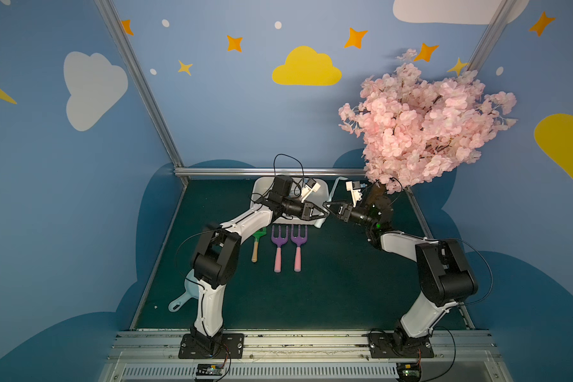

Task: Take the hand rake out of the storage box
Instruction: Pick up the rake from the storage box, then place the rake at the center of the board.

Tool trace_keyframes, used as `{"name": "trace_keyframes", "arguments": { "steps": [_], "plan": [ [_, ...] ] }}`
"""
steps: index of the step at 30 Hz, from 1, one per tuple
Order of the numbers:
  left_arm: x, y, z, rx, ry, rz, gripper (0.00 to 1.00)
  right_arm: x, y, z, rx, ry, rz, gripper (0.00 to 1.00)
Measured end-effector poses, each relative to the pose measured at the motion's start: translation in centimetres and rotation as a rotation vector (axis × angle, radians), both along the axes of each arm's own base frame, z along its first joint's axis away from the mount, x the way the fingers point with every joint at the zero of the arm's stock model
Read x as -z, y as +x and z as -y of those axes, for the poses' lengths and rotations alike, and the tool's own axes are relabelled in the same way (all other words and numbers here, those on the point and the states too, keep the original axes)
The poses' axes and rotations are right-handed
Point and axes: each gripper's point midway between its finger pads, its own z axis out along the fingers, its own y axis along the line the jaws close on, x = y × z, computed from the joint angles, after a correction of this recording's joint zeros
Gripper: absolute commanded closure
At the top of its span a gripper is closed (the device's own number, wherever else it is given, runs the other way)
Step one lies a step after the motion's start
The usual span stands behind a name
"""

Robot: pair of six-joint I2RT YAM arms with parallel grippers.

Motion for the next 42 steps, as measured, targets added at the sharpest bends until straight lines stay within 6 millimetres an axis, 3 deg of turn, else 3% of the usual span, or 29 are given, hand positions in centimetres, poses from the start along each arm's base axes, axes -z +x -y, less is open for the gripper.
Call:
{"name": "trace_keyframes", "arguments": {
  "steps": [4, 9, 12, 14, 15, 16, 21, 27, 33, 37, 42],
  "plan": [
    [0.6, 0.2, 0.0, -0.010, 0.016, -0.001, 0.89, 0.1, 0.1, -0.2, -0.004, 0.001, -0.021, 0.83],
    [0.9, 0.6, 0.0, -0.020, 0.028, 0.044, 0.82, 0.3, 0.3, -0.5, -0.004, -0.006, -0.063, 0.95],
    [1.2, 0.7, -0.1, -0.031, 0.039, 0.043, 0.68, 0.7, 0.5, -0.6, 0.008, -0.018, -0.076, 1.00],
    [1.4, 0.9, -0.3, -0.043, 0.043, 0.034, 0.53, 1.1, 0.6, -0.6, 0.020, -0.036, -0.075, 1.00],
    [1.5, 1.0, -0.4, -0.050, 0.040, 0.026, 0.35, 1.6, 0.7, -0.6, 0.030, -0.049, -0.086, 1.00],
    [1.6, 1.1, -0.6, -0.057, 0.037, 0.023, 0.01, 2.1, 0.9, -0.5, 0.046, -0.065, -0.103, 1.00],
    [2.3, 1.7, -2.6, -0.118, 0.050, -0.007, 0.00, 5.8, 1.7, 0.6, 0.161, -0.197, -0.232, 1.00],
    [2.8, 3.3, -8.7, -0.305, 0.115, 0.001, 0.00, 7.1, 0.5, 3.0, 0.308, -0.435, -0.319, 1.00],
    [1.1, 4.4, -14.1, -0.550, 0.275, 0.137, 0.00, 7.1, -3.4, 4.9, 0.363, -0.696, -0.418, 1.00],
    [0.5, 4.9, -16.4, -0.666, 0.376, 0.220, 0.00, 9.6, -7.4, 5.4, 0.314, -0.862, -0.513, 1.00],
    [2.0, 5.2, -18.2, -0.736, 0.474, 0.238, 0.00, 12.4, -11.1, 4.7, 0.232, -1.005, -0.610, 1.00]
  ]
}}
